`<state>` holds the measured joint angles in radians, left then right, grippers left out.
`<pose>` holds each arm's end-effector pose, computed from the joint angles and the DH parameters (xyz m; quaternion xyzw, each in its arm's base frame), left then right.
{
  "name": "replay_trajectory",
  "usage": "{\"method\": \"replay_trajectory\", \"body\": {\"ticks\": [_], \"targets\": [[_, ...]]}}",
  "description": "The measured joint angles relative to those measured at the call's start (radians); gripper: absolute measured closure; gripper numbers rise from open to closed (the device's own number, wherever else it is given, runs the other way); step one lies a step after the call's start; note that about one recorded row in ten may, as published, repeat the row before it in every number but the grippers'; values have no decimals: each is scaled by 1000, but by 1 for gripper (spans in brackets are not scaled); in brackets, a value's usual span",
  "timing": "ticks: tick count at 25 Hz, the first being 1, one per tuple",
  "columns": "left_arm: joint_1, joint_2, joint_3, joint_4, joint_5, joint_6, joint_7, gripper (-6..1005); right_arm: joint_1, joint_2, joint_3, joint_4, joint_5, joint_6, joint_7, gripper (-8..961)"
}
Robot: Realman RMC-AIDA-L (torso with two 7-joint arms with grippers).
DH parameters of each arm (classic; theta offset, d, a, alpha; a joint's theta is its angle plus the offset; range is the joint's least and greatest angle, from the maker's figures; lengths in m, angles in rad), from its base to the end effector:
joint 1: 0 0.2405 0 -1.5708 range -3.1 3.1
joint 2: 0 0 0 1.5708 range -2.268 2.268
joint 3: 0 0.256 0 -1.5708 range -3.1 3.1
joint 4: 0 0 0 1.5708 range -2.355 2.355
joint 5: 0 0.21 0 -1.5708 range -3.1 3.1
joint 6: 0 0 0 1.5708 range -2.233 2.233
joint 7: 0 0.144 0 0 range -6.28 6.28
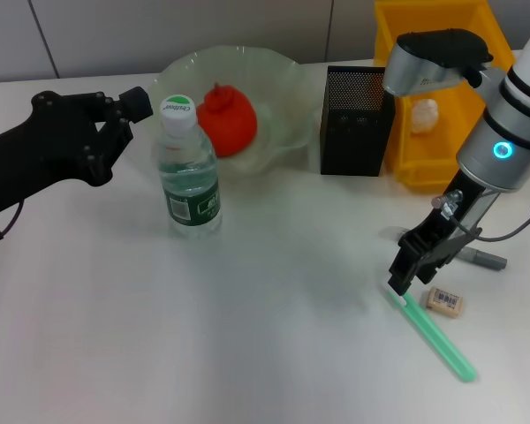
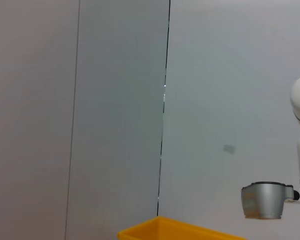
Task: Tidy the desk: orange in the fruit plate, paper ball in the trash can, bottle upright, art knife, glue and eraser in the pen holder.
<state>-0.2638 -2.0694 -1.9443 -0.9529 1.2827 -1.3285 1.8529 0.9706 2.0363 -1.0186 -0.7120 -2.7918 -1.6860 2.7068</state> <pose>-0.2228 0.3253 0.0275 -0.8869 -0.1287 -0.3675 0.2487 0.2016 0.3772 -0.0053 -0.8047 0.5315 -0.2537 0.0751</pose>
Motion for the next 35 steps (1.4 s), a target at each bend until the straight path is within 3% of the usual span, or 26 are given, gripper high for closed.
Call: {"method": "replay_trajectory", "body": {"ticks": [21, 35], "targets": [[0, 0, -7, 4, -1, -9, 0, 1000, 0, 30, -59, 0, -2, 49, 10, 533], [0, 0, -8, 6, 0, -9, 0, 1000, 0, 38, -88, 0, -2, 40, 21, 559]]}}
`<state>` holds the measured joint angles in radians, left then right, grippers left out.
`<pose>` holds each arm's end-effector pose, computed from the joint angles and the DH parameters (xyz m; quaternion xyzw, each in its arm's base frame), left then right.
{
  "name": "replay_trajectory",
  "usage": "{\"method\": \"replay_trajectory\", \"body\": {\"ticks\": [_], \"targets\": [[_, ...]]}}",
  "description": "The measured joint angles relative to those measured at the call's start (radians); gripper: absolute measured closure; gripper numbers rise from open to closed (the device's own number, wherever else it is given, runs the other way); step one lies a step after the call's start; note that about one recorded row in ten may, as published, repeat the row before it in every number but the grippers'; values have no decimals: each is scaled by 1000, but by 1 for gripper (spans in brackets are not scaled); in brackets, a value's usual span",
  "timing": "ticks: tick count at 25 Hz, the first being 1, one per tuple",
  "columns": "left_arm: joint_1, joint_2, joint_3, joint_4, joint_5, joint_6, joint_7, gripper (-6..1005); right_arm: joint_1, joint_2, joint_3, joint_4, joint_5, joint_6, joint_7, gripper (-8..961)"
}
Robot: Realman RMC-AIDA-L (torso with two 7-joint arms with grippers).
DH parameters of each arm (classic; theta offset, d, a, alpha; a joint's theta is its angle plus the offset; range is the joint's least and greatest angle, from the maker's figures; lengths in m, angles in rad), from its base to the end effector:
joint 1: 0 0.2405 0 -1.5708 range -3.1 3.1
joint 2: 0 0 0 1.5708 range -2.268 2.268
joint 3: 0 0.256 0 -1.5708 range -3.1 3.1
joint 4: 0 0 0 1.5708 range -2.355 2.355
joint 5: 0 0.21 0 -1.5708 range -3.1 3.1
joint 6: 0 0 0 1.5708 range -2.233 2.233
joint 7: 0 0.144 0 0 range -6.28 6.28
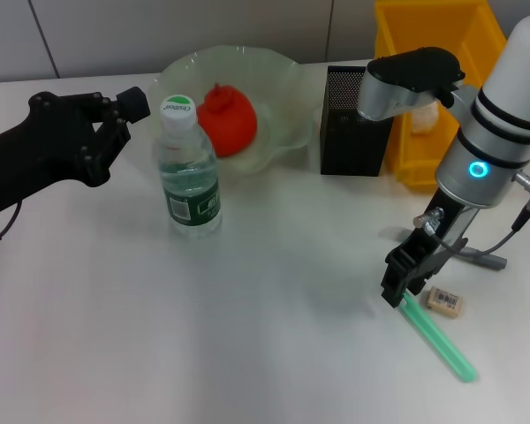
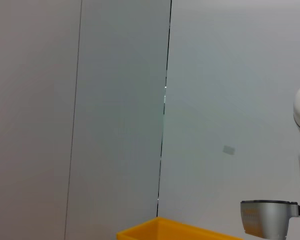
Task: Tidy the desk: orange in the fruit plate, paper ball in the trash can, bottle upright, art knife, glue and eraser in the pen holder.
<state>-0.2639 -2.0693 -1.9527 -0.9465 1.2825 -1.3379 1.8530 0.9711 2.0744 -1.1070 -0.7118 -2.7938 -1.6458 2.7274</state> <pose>-0.2242 0.3245 0.0283 -0.8858 -0.1305 -0.3699 0.2481 0.1975 0.3719 -0.0258 -0.8113 0.5075 -0.2786 0.0808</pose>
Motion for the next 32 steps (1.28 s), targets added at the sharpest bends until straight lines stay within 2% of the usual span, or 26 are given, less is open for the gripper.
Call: {"method": "replay_trajectory", "body": {"ticks": [6, 32], "targets": [[1, 0, 0, 0, 0, -1, 0, 1000, 0, 0, -1, -2, -1, -9, 2, 599], [2, 0, -2, 0, -2, -1, 2, 1000, -9, -2, -1, -3, -12, -6, 3, 608]]}}
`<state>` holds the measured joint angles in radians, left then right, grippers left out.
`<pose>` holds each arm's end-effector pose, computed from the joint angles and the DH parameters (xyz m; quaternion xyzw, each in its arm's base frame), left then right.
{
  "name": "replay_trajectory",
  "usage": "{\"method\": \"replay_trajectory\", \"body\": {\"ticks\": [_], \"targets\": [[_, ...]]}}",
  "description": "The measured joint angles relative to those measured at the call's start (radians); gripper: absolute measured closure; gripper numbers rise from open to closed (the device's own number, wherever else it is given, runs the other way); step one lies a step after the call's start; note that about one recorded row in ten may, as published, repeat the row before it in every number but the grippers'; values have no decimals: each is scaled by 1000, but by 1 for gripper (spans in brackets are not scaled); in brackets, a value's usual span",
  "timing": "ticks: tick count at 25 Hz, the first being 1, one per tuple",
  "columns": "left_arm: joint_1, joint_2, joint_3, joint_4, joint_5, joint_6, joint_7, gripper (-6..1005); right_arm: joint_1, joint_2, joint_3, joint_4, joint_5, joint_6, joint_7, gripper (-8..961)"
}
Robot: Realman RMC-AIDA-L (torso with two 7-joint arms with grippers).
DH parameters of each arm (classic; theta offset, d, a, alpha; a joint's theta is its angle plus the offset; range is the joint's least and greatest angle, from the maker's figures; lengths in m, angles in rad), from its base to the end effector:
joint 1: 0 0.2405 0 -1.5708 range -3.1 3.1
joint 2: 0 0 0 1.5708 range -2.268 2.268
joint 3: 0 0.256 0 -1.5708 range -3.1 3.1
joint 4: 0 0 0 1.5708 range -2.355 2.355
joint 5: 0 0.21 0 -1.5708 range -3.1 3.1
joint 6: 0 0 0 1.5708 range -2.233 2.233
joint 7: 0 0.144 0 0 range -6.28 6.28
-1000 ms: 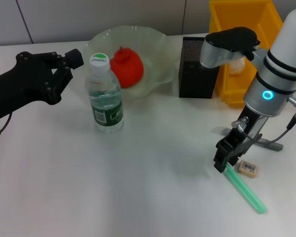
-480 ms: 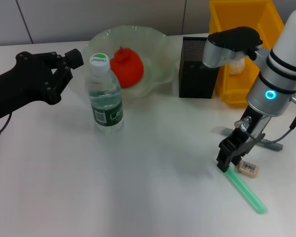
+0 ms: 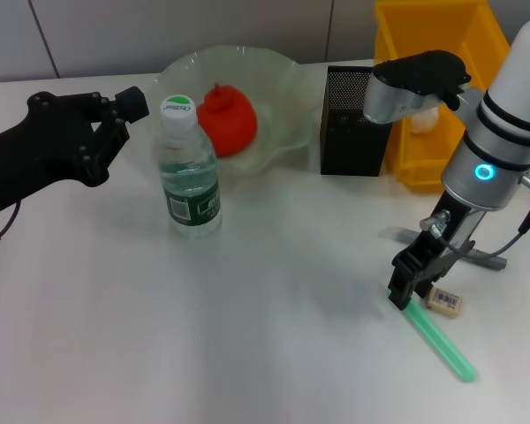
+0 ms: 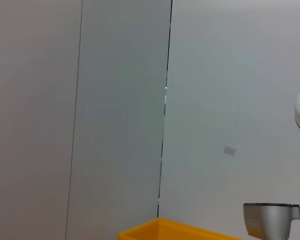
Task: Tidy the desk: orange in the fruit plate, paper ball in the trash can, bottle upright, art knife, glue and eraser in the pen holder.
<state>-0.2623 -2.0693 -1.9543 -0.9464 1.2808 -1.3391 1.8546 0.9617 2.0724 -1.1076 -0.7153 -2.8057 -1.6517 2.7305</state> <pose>-0.2246 0.3242 0.0288 -0.8852 -0.1305 -0.3706 0.2491 0.2022 0.3702 -0.0235 -0.8066 0.5114 -0.2846 0.0830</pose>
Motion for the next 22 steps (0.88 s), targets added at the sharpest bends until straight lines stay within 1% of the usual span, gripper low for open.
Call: {"method": "replay_trajectory", "body": {"ticks": [22], "targets": [[0, 0, 0, 9, -9, -1, 3, 1000, 0, 2, 0, 7, -12, 20, -2, 627]]}}
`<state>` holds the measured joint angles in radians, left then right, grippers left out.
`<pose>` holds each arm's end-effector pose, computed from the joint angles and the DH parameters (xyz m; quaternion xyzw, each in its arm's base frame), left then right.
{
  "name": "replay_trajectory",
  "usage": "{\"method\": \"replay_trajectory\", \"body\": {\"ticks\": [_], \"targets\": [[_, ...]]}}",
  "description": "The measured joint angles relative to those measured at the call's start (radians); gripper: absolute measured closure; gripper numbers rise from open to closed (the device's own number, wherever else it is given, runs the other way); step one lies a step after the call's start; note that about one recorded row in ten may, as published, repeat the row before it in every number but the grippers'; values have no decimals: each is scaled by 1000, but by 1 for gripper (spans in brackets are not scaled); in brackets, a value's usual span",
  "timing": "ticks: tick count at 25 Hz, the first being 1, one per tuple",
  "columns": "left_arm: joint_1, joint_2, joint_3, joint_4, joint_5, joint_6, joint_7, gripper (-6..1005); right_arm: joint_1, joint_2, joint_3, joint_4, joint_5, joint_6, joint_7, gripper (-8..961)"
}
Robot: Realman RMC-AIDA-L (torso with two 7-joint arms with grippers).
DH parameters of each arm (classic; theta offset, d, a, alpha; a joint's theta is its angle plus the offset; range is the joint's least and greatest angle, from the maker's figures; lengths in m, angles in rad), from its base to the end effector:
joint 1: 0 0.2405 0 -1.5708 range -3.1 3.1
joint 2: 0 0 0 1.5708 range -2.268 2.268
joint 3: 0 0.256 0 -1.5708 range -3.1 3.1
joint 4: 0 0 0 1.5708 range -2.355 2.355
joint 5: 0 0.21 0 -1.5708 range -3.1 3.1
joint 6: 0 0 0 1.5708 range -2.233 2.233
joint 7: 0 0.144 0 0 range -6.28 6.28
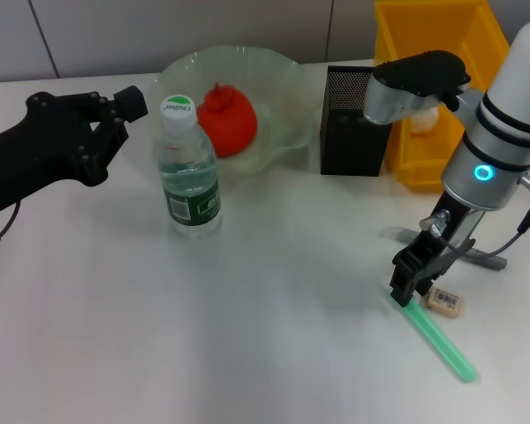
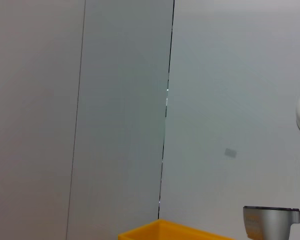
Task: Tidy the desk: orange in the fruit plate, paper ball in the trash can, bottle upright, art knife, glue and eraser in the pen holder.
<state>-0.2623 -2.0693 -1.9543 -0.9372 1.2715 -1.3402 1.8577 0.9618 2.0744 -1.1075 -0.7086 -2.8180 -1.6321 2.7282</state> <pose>-0.2256 0.3239 0.0285 -0.8831 -0.1337 -0.3741 0.2496 0.2044 0.3718 -0.0246 -0.8070 0.5089 -0.2857 0.0906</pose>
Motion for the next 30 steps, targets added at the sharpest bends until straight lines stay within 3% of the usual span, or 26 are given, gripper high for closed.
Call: {"method": "replay_trajectory", "body": {"ticks": [30], "targets": [[7, 0, -2, 2, -10, -3, 11, 1000, 0, 1, -22, 0, 0, 4, -1, 678]]}}
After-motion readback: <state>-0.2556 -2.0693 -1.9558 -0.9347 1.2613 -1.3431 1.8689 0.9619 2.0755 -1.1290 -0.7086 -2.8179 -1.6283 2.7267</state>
